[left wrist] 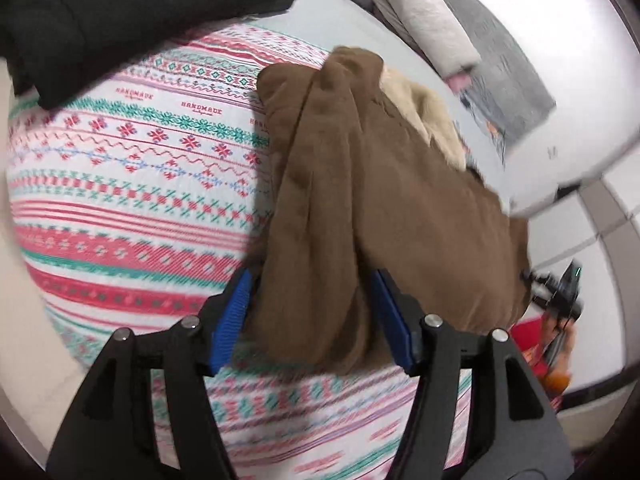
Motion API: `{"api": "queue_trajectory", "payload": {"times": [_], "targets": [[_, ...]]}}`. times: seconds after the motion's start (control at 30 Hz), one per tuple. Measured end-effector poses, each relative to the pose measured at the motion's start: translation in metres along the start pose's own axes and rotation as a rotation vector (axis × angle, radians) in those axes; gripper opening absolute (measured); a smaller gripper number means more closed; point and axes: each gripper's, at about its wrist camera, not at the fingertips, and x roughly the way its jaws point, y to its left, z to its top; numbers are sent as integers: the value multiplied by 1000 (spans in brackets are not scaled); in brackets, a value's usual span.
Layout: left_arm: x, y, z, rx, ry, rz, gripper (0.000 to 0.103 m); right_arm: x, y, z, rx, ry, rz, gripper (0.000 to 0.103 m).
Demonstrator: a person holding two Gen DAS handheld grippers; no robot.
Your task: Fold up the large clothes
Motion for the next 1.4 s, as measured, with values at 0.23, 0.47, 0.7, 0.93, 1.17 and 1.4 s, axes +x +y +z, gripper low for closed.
{"api": "queue_trajectory", "payload": {"times": [0.23,0.47,0.7,0.93,1.17,1.4], "targets": [[5,22,-10,-41,-44,-62,22,7,-13,-39,-33,40,-63,42],[-47,9,-16,-123,-260,0,11,-35,15,-39,-110,-123,-46,10],[-29,66,-20,-167,-144,334,11,6,-10,-45,-73,-14,-168,32],[-40,20,33,53,-229,321,73,-39,12,-13,-96,-192,-158,53],[27,-37,103,270,-158,253,75,-4,28,29,-99,-174,-167,54],[99,-61,153,322,-100,328,68,44,30,59,-77,-191,-171,53]]}}
